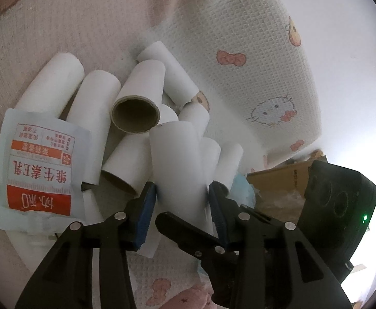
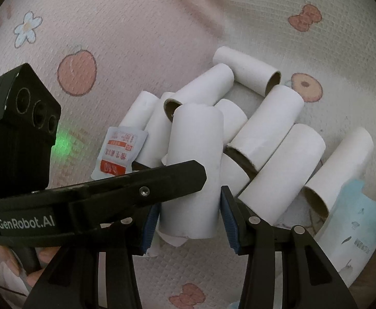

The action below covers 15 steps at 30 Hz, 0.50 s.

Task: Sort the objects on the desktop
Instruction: 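Close the right gripper on the white tube and lift it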

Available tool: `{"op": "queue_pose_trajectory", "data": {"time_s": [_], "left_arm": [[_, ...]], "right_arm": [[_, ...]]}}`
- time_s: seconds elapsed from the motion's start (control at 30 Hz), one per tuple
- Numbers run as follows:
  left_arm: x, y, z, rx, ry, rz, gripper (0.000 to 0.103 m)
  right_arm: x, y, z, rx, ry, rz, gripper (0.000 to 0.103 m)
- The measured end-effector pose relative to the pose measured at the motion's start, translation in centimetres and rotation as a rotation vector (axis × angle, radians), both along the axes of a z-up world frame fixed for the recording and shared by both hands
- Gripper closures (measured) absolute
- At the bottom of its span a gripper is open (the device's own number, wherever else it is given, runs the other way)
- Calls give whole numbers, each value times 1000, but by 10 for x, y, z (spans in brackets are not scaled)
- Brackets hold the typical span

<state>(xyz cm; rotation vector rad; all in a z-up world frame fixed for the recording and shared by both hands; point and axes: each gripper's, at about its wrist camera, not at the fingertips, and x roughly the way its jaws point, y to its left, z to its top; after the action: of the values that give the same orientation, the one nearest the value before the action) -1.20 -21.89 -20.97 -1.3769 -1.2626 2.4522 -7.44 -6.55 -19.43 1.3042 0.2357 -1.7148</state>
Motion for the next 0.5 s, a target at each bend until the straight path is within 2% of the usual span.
{"op": "queue_pose_trajectory", "data": {"time_s": [0.2, 0.5], "left_arm": [[8, 8, 20, -84, 40, -22, 57], [12, 35, 75, -258, 133, -90, 57]], "right_arm": [[8, 3, 5, -34, -11, -11, 60], [21, 25, 42, -81, 87, -18, 59]]}}
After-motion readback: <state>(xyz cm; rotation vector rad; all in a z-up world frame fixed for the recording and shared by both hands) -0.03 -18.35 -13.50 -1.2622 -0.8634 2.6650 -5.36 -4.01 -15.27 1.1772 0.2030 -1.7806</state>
